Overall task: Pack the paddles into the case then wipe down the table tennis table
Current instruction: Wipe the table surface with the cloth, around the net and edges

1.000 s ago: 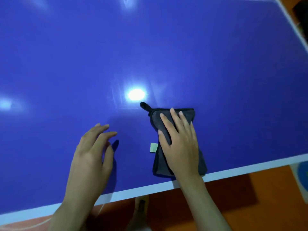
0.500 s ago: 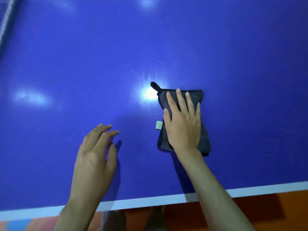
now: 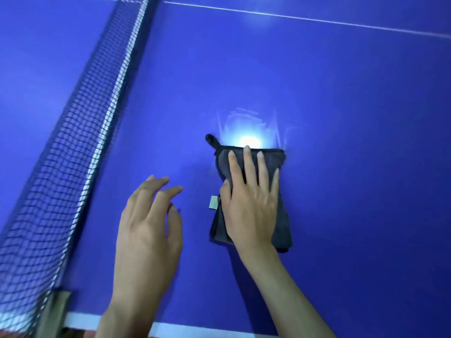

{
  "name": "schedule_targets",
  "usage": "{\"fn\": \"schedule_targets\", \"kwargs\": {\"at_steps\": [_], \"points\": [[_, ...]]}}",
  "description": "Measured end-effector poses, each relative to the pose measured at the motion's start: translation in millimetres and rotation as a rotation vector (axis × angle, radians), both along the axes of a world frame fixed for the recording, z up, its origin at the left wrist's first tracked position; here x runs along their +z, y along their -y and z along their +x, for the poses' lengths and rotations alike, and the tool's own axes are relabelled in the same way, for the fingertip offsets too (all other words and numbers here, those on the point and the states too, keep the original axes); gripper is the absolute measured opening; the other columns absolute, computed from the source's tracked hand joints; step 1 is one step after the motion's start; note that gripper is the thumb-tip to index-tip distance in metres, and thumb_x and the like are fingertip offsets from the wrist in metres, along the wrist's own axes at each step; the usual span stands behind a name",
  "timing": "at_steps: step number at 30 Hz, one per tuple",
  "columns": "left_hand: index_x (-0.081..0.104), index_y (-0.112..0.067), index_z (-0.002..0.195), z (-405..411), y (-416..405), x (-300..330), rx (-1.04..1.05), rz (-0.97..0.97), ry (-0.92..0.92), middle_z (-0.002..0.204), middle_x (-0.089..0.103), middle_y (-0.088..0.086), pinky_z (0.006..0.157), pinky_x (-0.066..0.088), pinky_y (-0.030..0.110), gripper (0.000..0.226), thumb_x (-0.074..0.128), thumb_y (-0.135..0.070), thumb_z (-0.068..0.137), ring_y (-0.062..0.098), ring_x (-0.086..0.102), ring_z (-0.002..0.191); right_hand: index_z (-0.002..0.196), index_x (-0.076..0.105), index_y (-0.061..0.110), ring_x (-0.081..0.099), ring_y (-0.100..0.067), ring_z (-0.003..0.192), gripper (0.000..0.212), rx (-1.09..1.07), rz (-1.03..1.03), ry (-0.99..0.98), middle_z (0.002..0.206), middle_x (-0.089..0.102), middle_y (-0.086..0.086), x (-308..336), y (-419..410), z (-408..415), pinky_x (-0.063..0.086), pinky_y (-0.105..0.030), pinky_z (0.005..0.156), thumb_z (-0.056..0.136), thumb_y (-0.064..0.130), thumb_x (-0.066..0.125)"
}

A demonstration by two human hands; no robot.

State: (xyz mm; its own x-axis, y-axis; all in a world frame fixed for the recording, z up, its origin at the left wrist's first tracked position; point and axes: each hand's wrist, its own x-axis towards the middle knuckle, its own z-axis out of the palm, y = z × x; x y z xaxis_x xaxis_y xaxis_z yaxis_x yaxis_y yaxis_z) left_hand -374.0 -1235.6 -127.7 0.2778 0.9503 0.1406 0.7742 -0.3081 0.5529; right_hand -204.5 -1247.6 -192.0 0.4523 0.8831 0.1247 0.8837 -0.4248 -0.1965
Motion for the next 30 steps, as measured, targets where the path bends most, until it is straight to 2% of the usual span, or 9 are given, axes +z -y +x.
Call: {"fn": "schedule_targets", "kwargs": {"at_steps": [3,6,10,15,21,23,25,28,30], "points": [[0.067,-0.009,0.125,-39,-29,9,0.094,-0.001,0.042,0.138,0.059,0.006,0.110,0.041,0.040,0.032,0.048,-0.012,0.100,0.027,0.049,0.137,0.161,0.039,0.025,0.023,-0.029,0.159,0.057,0.042,-0.001,-0.011,0.172,0.028,-0.004,1,-30,-53,0.021,-0.061,0.125,0.105,0.035,0.045],[0.066,-0.011,0.126,-71,-55,18,0.164,-0.007,0.077,0.139,0.058,0.004,0.105,0.038,0.030,0.033,0.048,-0.012,0.099,0.025,0.051,0.130,0.162,0.037,0.026,0.021,-0.029,0.159,0.060,0.082,-0.032,-0.017,0.172,0.026,-0.005,2,-59,-103,0.021,-0.061,0.125,0.104,0.036,0.048],[0.065,-0.014,0.127,-99,-79,22,0.199,-0.002,0.057,0.140,0.056,0.002,0.105,0.040,0.031,0.033,0.049,-0.011,0.098,0.021,0.050,0.130,0.160,0.040,0.025,0.024,-0.030,0.159,0.059,0.109,-0.019,-0.016,0.171,0.028,-0.006,2,-85,-164,0.023,-0.062,0.124,0.103,0.038,0.039],[0.065,-0.017,0.126,-117,-91,23,0.240,-0.040,0.077,0.140,0.055,-0.001,0.107,0.041,0.031,0.033,0.047,-0.012,0.099,0.017,0.047,0.135,0.159,0.043,0.024,0.025,-0.032,0.158,0.060,0.152,0.015,-0.026,0.171,0.029,-0.008,-1,-113,-215,0.025,-0.063,0.123,0.103,0.043,0.038],[0.065,-0.017,0.125,-124,-92,13,0.220,-0.054,0.049,0.139,0.055,-0.001,0.104,0.040,0.030,0.032,0.048,-0.011,0.099,0.020,0.049,0.130,0.150,0.052,0.023,0.024,-0.026,0.159,0.056,0.252,0.038,-0.025,0.170,0.031,-0.004,-3,-148,-203,0.026,-0.060,0.124,0.098,0.038,0.037],[0.066,-0.014,0.126,-118,-91,13,0.200,-0.038,0.035,0.137,0.057,0.001,0.103,0.040,0.027,0.031,0.050,-0.003,0.101,0.022,0.051,0.127,0.145,0.057,0.023,0.026,-0.024,0.158,0.053,0.277,0.066,-0.039,0.168,0.035,-0.001,-1,-162,-188,0.027,-0.057,0.123,0.100,0.035,0.033],[0.066,-0.013,0.125,-111,-90,13,0.182,-0.027,0.039,0.136,0.058,0.001,0.103,0.041,0.027,0.032,0.054,0.001,0.100,0.021,0.052,0.126,0.141,0.060,0.022,0.031,-0.024,0.156,0.048,0.265,0.115,-0.071,0.165,0.041,-0.001,-1,-174,-169,0.028,-0.055,0.123,0.099,0.031,0.040],[0.067,-0.013,0.123,-95,-92,13,0.174,-0.020,0.052,0.135,0.058,0.000,0.099,0.045,0.032,0.029,0.052,-0.002,0.101,0.021,0.054,0.123,0.147,0.056,0.024,0.032,-0.024,0.155,0.051,0.241,0.140,-0.087,0.164,0.042,0.000,-2,-180,-140,0.028,-0.054,0.124,0.096,0.027,0.051],[0.068,-0.015,0.123,-81,-92,13,0.184,-0.029,0.048,0.135,0.059,-0.001,0.094,0.050,0.035,0.030,0.056,-0.002,0.099,0.021,0.054,0.123,0.151,0.053,0.026,0.031,-0.023,0.156,0.054,0.230,0.130,-0.063,0.165,0.041,0.001,-2,-175,-121,0.027,-0.052,0.125,0.098,0.028,0.047]]}}
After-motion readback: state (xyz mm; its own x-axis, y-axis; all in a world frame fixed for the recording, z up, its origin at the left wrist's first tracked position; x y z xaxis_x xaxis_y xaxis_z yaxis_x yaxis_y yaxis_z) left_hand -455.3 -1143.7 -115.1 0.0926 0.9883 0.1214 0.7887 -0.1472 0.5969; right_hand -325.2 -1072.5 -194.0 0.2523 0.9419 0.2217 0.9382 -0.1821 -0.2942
